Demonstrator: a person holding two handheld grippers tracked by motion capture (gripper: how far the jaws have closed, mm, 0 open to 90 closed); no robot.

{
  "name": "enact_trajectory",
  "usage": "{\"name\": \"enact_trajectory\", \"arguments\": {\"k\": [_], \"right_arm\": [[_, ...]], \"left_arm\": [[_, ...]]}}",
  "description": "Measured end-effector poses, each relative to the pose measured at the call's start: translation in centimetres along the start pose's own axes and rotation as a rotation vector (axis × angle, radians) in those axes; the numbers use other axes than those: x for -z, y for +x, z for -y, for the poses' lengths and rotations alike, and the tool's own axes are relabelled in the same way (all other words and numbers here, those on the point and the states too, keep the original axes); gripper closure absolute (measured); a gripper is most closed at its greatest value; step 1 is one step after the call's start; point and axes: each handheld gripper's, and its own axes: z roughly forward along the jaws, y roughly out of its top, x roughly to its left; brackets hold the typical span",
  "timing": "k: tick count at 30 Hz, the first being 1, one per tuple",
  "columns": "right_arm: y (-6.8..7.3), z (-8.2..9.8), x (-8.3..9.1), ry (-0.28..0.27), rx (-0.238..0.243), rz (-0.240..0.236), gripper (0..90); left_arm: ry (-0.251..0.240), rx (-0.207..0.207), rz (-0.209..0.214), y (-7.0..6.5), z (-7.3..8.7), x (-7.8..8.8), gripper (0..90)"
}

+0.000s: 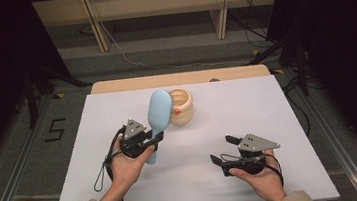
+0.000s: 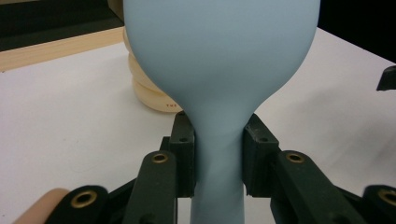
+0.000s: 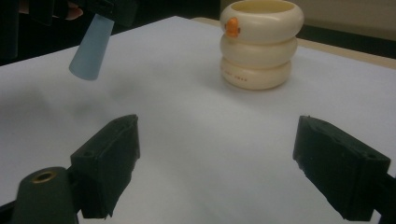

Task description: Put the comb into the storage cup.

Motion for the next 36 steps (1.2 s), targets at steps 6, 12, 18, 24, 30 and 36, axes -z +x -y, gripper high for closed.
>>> {"name": "enact_trajectory", "arguments": {"k": [6, 12, 18, 24, 30, 36], "right_arm": [[0.8, -0.2, -1.0, 0.005, -0.001, -0.021, 15.5], [1.4, -0.4, -1.8, 0.007, -0.005, -0.036, 15.5], [1.9, -0.5, -2.2, 0.009, -0.004, -0.048, 15.5], [2.3, -0.7, -2.6, 0.007, -0.006, -0.052, 15.5], [2.6, -0.9, -3.1, -0.001, -0.012, -0.055, 15.5], [2.9, -1.1, -3.5, -0.009, -0.025, -0.065, 15.5]], "left_arm": [[0.006, -0.009, 0.011, -0.5, 0.2, -0.3, 69.5], [0.011, -0.021, 0.018, -0.9, 0.3, -0.5, 69.5], [0.018, -0.03, 0.027, -1.3, 0.5, -0.7, 69.5], [0.01, -0.028, 0.035, -1.6, 0.4, -0.6, 69.5], [0.001, -0.021, 0.049, -2.0, 0.2, -0.8, 69.5], [0.003, -0.015, 0.059, -2.3, 0.2, -1.0, 69.5]]}}
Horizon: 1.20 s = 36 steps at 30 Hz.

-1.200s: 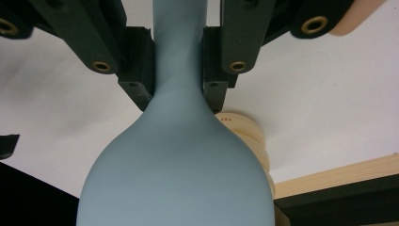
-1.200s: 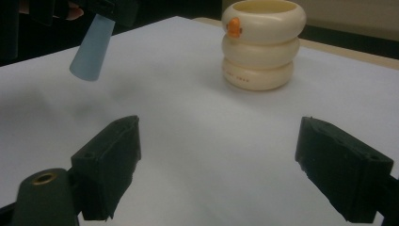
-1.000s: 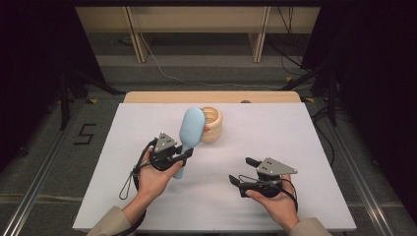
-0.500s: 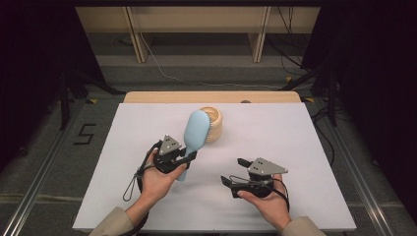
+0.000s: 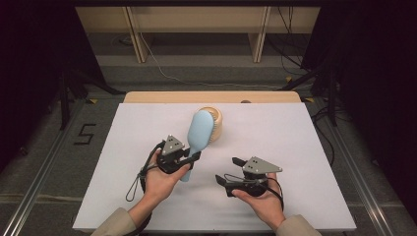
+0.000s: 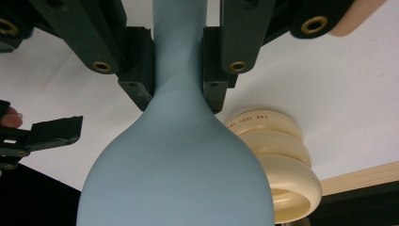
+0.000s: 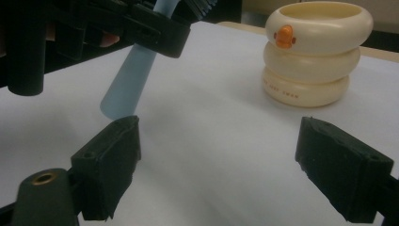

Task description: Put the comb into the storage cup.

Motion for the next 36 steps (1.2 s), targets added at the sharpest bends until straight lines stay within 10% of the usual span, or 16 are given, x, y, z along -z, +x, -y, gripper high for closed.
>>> {"name": "enact_trajectory", "arguments": {"k": [36], "right_arm": [[2.2, -1.0, -4.4, 0.01, -0.035, -0.073, 15.9]], "left_arm": [[-0.005, 0.01, 0.037, -1.3, -0.4, -1.2, 69.5]]}}
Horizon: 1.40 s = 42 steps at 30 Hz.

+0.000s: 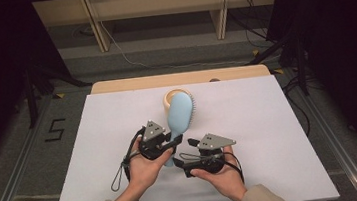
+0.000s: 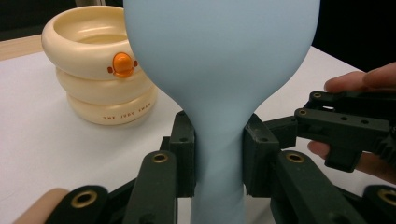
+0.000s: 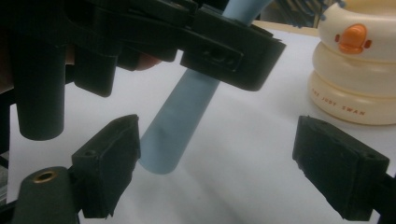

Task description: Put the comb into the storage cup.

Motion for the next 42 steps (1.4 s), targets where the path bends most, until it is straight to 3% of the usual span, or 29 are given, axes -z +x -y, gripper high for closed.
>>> {"name": "enact_trajectory", "arguments": {"k": [11, 16, 24, 42], "right_arm": [[0.6, 0.0, -1.5, 0.028, 0.0, -0.012, 17.5], [0.6, -0.1, -1.8, 0.017, 0.001, 0.001, 20.3], [0.7, 0.2, -2.3, 0.019, -0.034, -0.006, 23.8], [1.1, 0.2, -3.1, 0.027, -0.058, -0.017, 40.2]], "left_arm": [[-0.004, -0.003, 0.005, -0.2, 0.0, -0.1, 69.5], [-0.014, 0.0, 0.001, -0.1, 0.0, -0.1, 69.5], [-0.02, 0.008, -0.001, -0.1, -0.1, 0.0, 69.5], [-0.02, 0.003, 0.004, -0.3, 0.2, -0.2, 69.5]]}}
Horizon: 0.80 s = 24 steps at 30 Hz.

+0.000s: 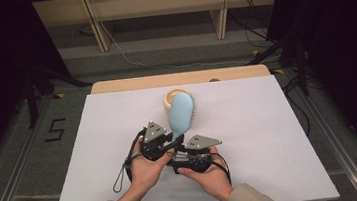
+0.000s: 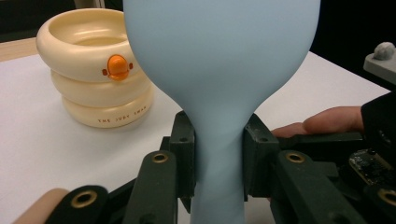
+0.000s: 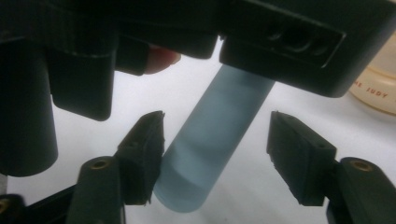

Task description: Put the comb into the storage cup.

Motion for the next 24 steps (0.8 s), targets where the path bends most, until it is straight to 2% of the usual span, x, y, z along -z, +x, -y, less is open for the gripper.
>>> {"name": "enact_trajectory", "arguments": {"k": [7, 24], "right_arm": [[0.14, -0.06, -0.12, -0.005, -0.002, 0.0, 45.6], [0.23, -0.06, -0.28, -0.005, -0.027, -0.006, 51.6]], "left_arm": [[-0.002, -0.001, -0.002, -0.01, 0.01, -0.03, 69.5], [0.001, 0.0, -0.005, -0.09, 0.1, -0.11, 69.5]]}}
